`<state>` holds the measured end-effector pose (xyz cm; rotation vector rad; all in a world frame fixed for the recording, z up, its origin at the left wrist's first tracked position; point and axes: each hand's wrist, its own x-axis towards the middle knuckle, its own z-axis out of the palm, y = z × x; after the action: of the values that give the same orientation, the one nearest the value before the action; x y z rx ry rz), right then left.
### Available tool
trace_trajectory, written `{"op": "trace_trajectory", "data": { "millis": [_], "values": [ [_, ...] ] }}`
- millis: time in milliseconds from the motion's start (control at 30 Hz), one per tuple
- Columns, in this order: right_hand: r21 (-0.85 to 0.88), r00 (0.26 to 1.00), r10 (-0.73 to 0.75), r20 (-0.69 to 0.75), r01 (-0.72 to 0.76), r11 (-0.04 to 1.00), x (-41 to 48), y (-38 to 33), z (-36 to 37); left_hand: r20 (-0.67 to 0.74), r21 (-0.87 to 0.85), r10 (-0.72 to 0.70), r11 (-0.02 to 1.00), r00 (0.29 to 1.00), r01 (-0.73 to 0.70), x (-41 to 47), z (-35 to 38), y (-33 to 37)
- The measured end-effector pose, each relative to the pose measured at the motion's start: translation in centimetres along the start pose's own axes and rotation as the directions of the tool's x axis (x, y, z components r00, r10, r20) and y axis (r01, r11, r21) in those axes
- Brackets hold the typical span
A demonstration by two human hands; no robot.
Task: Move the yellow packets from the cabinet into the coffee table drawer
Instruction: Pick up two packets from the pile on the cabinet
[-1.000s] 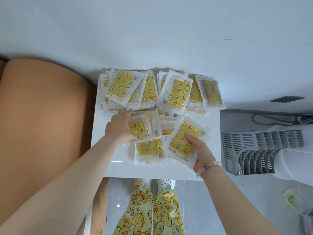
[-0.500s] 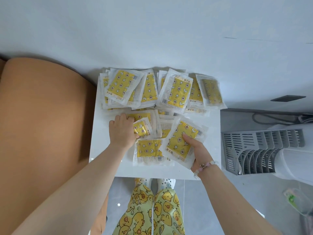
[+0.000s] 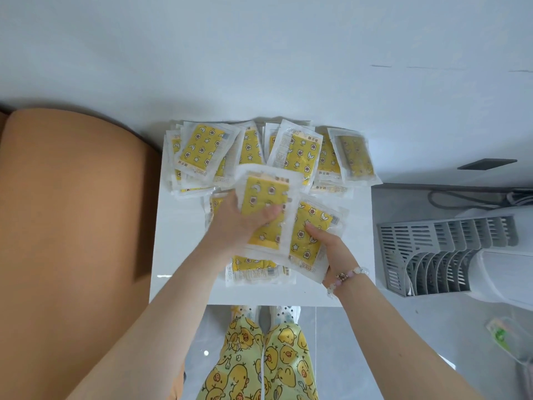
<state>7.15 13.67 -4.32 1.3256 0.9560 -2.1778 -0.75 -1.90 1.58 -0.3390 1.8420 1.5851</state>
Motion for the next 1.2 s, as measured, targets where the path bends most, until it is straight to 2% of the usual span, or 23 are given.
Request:
{"op": "trace_trajectory", "data": {
  "millis": [67, 133, 233, 333, 400, 500, 600, 733, 833, 967, 1067, 1200],
  "values": [
    [-0.003, 1.0, -0.007, -0.004, 0.007, 1.0, 0.1, -0.2, 0.3, 0.063, 0.038, -0.003, 0.999, 0.998, 0.001, -0.3, 1.3, -0.8],
    [-0.008, 1.0, -0.011, 0.001, 0.011, 1.0, 0.3, -0.3, 0.4, 0.056, 0.032, -0.024, 0.999, 0.998, 0.023, -0.3, 2.2, -1.8],
    [-0.012, 0.999, -0.024, 0.021, 0.024, 1.0, 0.2, -0.7, 0.3, -0.104, -0.033, -0.067, 0.997, 0.992, 0.064, 0.2, 2.1, -2.4],
    [0.019, 0.999, -0.03, 0.029, 0.03, 0.999, -0.2, -1.4, -0.3, -0.256, -0.131, -0.131, 0.986, 0.958, 0.1, 0.9, 0.8, -2.9],
    [0.001, 0.999, -0.046, 0.022, 0.046, 0.999, -0.5, -1.7, -0.6, -0.309, -0.1, -0.141, 0.988, 0.94, 0.115, 1.3, 0.1, -3.3],
    [0.003, 0.996, -0.046, 0.077, 0.046, 0.999, -0.8, -2.3, -0.7, -0.345, -0.006, -0.084, 0.996, 0.935, 0.087, 1.6, -0.1, -3.2],
    [-0.053, 0.989, -0.027, 0.148, 0.035, 0.998, -1.1, -2.6, 0.1, -0.305, 0.036, -0.036, 0.998, 0.952, 0.049, 1.9, 0.3, -2.5],
    [-0.068, 0.976, -0.025, 0.215, 0.041, 0.997, -1.3, -2.6, 1.2, -0.13, 0.162, 0.032, 0.987, 0.991, -0.011, 1.2, 2.8, -1.8],
    [-0.029, 0.968, -0.06, 0.244, 0.07, 0.997, -1.0, -2.7, 1.6, -0.085, 0.109, 0.007, 0.994, 0.996, 0.002, 1.1, 3.5, -1.6],
    [-0.12, 0.979, -0.13, 0.158, 0.149, 0.981, -0.8, -2.4, 1.8, 0.014, 0.163, 0.006, 0.987, 1.0, -0.009, 0.9, 3.7, -2.3],
    [-0.16, 0.982, -0.159, 0.098, 0.173, 0.972, -0.2, -2.0, 2.3, 0.015, 0.09, 0.02, 0.996, 1.0, -0.022, 1.1, 4.2, -3.4],
    [-0.012, 0.99, -0.112, 0.091, 0.114, 0.993, 0.4, -1.9, 2.3, -0.012, 0.071, 0.037, 0.997, 0.999, -0.036, 1.3, 4.2, -3.8]
  ]
}}
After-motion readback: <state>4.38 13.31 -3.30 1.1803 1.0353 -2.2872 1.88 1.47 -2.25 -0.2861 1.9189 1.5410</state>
